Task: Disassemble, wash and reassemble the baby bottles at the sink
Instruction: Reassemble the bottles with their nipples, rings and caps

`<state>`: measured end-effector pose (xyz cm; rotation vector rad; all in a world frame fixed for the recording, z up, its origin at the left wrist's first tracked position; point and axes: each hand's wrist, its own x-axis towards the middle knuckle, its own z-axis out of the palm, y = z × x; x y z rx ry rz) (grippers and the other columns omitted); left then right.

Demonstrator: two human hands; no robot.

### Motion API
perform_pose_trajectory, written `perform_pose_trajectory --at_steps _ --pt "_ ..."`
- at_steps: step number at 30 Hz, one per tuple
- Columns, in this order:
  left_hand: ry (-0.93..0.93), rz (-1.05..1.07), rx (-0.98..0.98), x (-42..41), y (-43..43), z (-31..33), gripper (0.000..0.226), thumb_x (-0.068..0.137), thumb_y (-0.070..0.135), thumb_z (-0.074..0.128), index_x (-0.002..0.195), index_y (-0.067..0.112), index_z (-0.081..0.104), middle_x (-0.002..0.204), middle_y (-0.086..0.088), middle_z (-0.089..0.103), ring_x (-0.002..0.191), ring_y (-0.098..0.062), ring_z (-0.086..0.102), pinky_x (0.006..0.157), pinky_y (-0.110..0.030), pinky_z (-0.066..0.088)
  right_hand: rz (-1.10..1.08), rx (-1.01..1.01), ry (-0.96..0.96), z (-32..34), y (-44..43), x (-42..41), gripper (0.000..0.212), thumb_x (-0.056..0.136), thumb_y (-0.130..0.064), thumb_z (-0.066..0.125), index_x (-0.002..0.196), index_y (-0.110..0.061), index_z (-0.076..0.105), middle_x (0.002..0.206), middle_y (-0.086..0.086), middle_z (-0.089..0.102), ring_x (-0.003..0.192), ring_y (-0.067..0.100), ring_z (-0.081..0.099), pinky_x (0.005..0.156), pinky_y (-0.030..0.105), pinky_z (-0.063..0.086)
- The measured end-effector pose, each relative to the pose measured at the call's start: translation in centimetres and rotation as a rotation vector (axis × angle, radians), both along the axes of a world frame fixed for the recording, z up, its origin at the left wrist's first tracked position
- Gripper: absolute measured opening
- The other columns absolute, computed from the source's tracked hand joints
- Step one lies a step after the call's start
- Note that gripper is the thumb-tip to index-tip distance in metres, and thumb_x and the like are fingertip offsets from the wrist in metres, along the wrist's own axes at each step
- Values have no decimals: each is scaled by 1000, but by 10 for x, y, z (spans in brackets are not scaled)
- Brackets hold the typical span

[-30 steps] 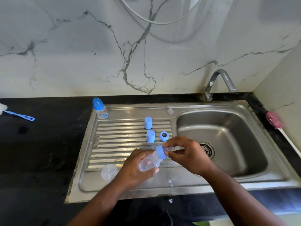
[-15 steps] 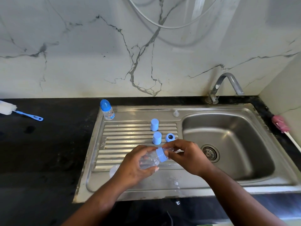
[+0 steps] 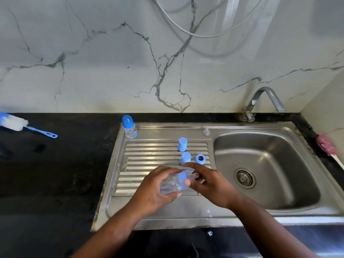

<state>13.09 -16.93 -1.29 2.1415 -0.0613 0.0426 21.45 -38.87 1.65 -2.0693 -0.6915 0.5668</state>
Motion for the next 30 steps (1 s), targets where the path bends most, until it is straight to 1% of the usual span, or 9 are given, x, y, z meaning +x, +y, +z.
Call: perform_pose_trajectory --at_steps 2,6,9,12,15,17,19,24,30 --pt "12 -2 4 0 2 -1 62 75 39 85 132 36 61 125 16 59 116 -11 58 98 -35 51 75 -38 -27 1 -3 1 53 89 -40 77 137 -47 54 93 -6 69 78 6 64 76 15 51" --pt "21 -5 29 -1 -4 -2 65 75 42 83 135 39 57 125 19 58 118 -11 57 99 -35 50 33 -40 -54 -3 -6 1 36 91 -37 74 126 -34 66 87 -9 70 72 7 65 76 28 56" --pt "15 -18 54 -2 -11 0 62 76 41 83 132 41 58 125 24 56 116 -7 55 98 -31 49 -26 -125 -75 -2 -9 0 27 96 -48 65 101 -22 71 69 -9 64 59 2 59 71 33 55" --pt "21 -32 64 -1 -18 0 59 74 44 82 129 39 60 122 25 56 116 -6 55 98 -29 48 -44 -176 -45 2 -13 -2 48 97 -61 52 73 -21 61 65 1 65 54 8 58 66 35 54" --pt "26 -13 50 0 -22 -2 60 72 46 83 128 39 62 121 22 58 113 -7 57 97 -31 49 -15 -93 64 -1 -22 -1 37 91 -67 56 110 -38 67 89 -19 71 76 5 68 74 26 56" --pt "22 2 42 1 -24 -3 60 72 46 85 127 38 63 121 20 60 112 -8 59 96 -32 50 34 -49 29 -4 -31 2 66 84 -64 71 143 -51 45 124 -29 58 105 3 61 83 24 56" --pt "22 10 29 2 -26 -4 62 70 48 85 127 36 63 121 19 62 112 -10 60 95 -32 51 76 5 -20 -4 -36 3 71 83 -42 82 143 -52 44 138 -28 50 116 4 56 83 22 56" --pt "27 0 43 4 -35 -4 62 71 51 83 128 38 62 122 20 61 113 -9 59 96 -29 50 -71 55 -74 -13 -37 2 30 90 -33 76 120 -29 70 110 -16 71 103 2 66 81 28 58" --pt "37 -2 64 6 -38 -4 61 75 49 82 130 35 61 122 22 58 111 -3 56 93 -18 46 -149 15 -53 -17 -31 5 18 95 -38 71 104 -22 72 77 -8 70 72 12 67 77 40 57"
